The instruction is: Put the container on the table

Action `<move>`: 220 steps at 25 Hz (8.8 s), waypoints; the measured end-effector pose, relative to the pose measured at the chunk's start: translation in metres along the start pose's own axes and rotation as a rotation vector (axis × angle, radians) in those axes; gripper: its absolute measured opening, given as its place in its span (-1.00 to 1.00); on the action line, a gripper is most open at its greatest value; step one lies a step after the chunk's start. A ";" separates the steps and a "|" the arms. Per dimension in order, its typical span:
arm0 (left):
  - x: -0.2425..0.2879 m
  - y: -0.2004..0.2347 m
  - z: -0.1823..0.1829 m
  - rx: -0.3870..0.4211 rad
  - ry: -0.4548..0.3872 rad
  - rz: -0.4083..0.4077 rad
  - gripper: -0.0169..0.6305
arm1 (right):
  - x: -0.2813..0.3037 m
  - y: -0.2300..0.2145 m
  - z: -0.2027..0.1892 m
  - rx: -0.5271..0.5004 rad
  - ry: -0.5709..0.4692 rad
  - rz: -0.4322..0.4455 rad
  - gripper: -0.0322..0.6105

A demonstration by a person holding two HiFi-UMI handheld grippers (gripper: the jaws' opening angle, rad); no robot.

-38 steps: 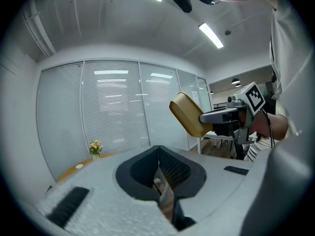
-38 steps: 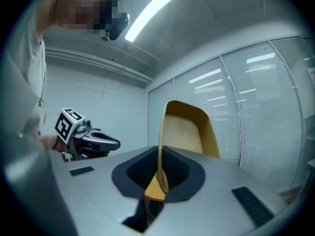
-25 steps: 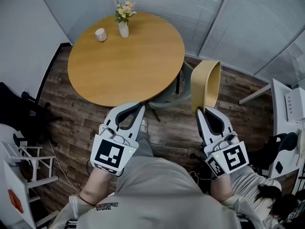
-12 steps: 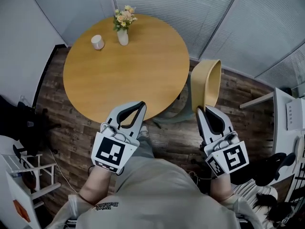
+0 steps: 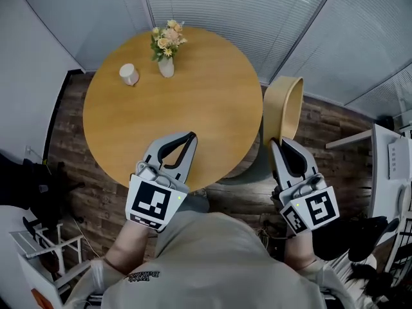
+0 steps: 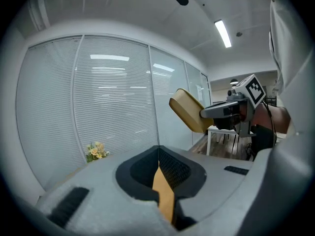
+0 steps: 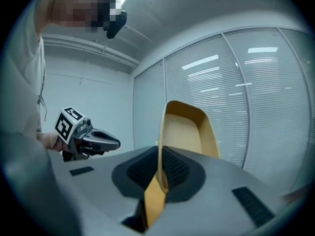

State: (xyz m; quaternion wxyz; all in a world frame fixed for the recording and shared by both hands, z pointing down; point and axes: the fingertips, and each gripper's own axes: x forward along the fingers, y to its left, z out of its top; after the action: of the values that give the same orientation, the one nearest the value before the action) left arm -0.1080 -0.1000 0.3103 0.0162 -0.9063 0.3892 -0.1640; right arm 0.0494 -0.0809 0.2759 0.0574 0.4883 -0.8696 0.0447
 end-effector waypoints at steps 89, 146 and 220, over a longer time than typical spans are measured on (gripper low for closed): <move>0.297 0.078 -0.170 -0.150 0.353 -0.094 -0.88 | 0.296 -0.226 -0.239 -0.120 0.478 -0.010 -0.79; 0.264 0.079 -0.108 -0.053 0.235 -0.018 -0.88 | 0.249 -0.201 -0.185 -0.201 0.409 -0.041 -0.69; 0.079 -0.009 0.047 -0.027 -0.066 0.029 -0.88 | 0.038 -0.061 0.014 -0.200 -0.006 0.052 -0.80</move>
State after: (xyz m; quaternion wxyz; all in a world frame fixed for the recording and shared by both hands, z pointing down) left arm -0.0365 -0.1548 0.2903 0.0191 -0.9056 0.4037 -0.1283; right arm 0.0806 -0.1466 0.2693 0.1024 0.4573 -0.8824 -0.0424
